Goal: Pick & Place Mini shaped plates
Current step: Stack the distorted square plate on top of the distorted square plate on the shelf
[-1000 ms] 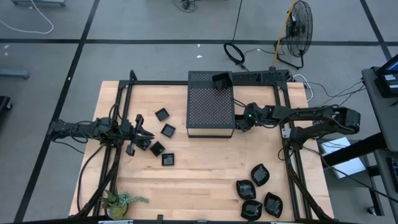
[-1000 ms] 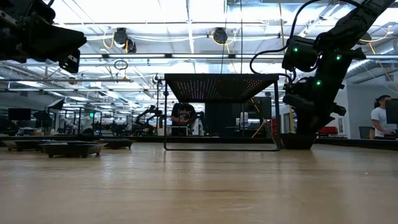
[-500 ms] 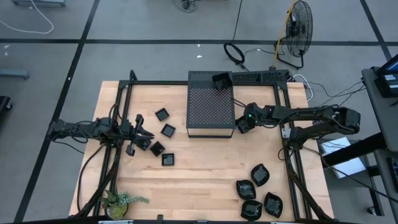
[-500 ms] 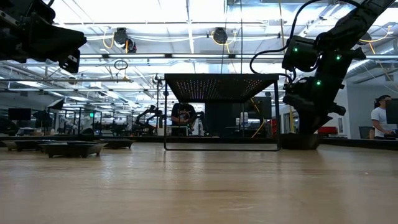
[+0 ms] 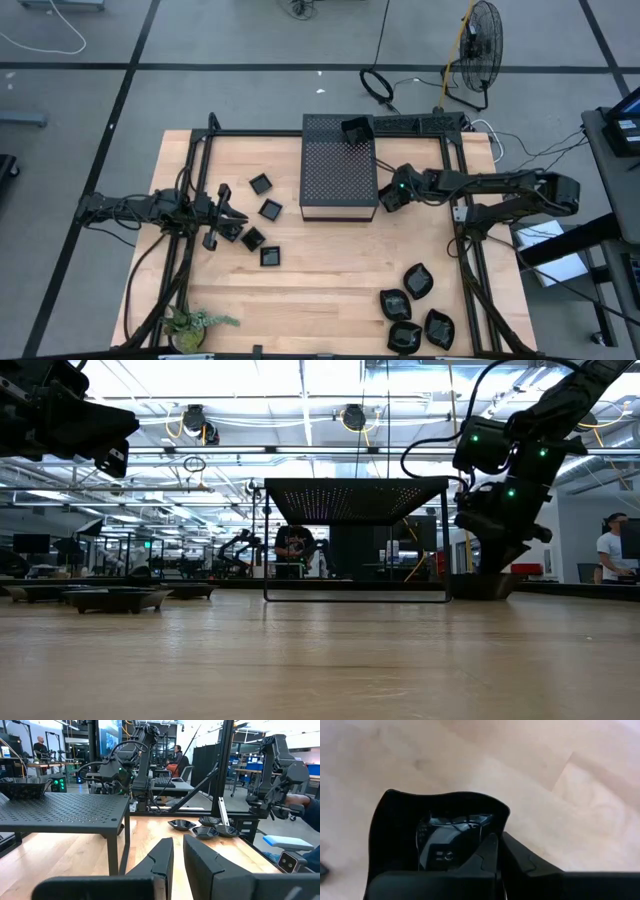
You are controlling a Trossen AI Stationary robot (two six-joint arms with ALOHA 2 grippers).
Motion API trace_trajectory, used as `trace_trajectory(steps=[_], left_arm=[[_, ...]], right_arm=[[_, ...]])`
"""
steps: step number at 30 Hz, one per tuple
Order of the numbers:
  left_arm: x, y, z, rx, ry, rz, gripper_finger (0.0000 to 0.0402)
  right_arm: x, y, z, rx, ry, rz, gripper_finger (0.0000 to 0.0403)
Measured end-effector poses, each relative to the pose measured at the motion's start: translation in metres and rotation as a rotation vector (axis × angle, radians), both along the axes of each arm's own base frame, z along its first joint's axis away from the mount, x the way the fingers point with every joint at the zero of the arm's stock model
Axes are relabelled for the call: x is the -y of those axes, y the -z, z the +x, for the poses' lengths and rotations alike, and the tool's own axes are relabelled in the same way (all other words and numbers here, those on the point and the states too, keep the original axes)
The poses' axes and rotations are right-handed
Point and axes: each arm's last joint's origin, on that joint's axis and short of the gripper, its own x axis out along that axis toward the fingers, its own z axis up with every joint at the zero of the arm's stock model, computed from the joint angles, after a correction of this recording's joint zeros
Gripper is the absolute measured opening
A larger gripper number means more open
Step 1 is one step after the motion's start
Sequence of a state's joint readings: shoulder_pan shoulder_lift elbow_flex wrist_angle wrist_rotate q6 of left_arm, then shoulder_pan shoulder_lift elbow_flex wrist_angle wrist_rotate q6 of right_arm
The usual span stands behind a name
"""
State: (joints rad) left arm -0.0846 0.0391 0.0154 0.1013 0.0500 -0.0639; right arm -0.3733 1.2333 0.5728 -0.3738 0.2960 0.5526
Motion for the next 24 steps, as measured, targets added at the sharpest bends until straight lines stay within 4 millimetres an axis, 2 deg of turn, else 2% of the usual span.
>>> trace_trajectory(steps=[5, 14, 21, 24], left_arm=[[0.0, 0.0, 0.0, 0.0, 0.0, 0.0, 0.0047], [0.0, 0.0, 0.0, 0.0, 0.0, 0.0, 0.0047], [0.0, 0.0, 0.0, 0.0, 0.0, 0.0, 0.0047], [0.0, 0.0, 0.0, 0.0, 0.0, 0.0, 0.0047]], right_arm=[[0.004, -0.01, -0.001, 0.018, 0.037, -0.143, 0.0], [0.015, -0.041, -0.01, 0.089, 0.167, -0.432, 0.0001], [0.028, -0.077, 0.002, 0.315, 0.145, -0.687, 0.0001], [0.036, -0.091, 0.002, 0.311, 0.171, -0.817, 0.0001]])
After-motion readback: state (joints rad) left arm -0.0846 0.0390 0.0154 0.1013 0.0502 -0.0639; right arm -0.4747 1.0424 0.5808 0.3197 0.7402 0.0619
